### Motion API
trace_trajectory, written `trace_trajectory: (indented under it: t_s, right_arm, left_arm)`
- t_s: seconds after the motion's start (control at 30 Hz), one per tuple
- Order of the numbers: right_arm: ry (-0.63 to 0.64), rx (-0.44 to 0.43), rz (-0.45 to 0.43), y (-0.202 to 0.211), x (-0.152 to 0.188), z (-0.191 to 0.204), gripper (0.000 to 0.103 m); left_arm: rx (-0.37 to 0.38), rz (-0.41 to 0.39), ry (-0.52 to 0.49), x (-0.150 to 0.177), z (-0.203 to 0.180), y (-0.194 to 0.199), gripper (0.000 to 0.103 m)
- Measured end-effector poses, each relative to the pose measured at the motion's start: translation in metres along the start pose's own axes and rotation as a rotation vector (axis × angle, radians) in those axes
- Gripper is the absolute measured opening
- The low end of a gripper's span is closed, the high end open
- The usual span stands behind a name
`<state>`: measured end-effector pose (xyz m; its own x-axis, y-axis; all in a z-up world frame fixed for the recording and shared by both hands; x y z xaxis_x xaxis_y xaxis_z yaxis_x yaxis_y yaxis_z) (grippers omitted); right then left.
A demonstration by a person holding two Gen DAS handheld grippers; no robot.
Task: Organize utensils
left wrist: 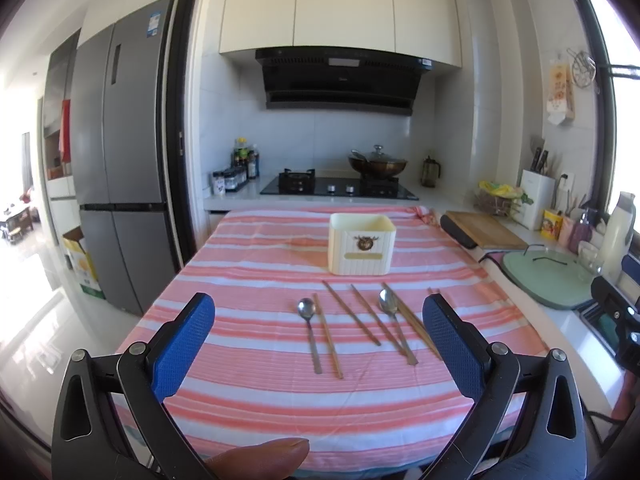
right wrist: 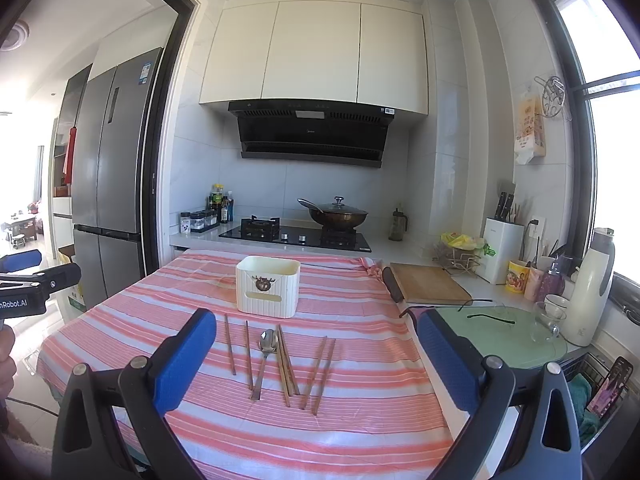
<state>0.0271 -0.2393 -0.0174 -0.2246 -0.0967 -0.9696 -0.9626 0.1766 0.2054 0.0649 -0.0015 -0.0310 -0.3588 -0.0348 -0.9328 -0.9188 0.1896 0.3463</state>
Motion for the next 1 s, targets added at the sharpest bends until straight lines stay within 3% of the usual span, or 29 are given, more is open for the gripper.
trace_trajectory:
  t_s: [1.0]
  right_arm:
    - [0.007,0.005,0.032,-0.01,0.009,0.002,0.103]
  left_arm:
    - [-0.004,0.035,0.008,0.006,0.003,-0.011,0.103]
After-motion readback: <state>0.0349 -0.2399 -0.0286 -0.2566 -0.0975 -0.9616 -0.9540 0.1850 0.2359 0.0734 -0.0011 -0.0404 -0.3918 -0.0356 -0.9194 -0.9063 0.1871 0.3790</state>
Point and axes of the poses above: each gripper's, at about its wrist camera, not at the fingertips, and y roughly against the way its jaws point, z to its left, x to its underside, the point moved 6 cm from there along -y, roughly the way its jaws point, and after that the axes turned 10 degrees about x, right-handed, at the moved point
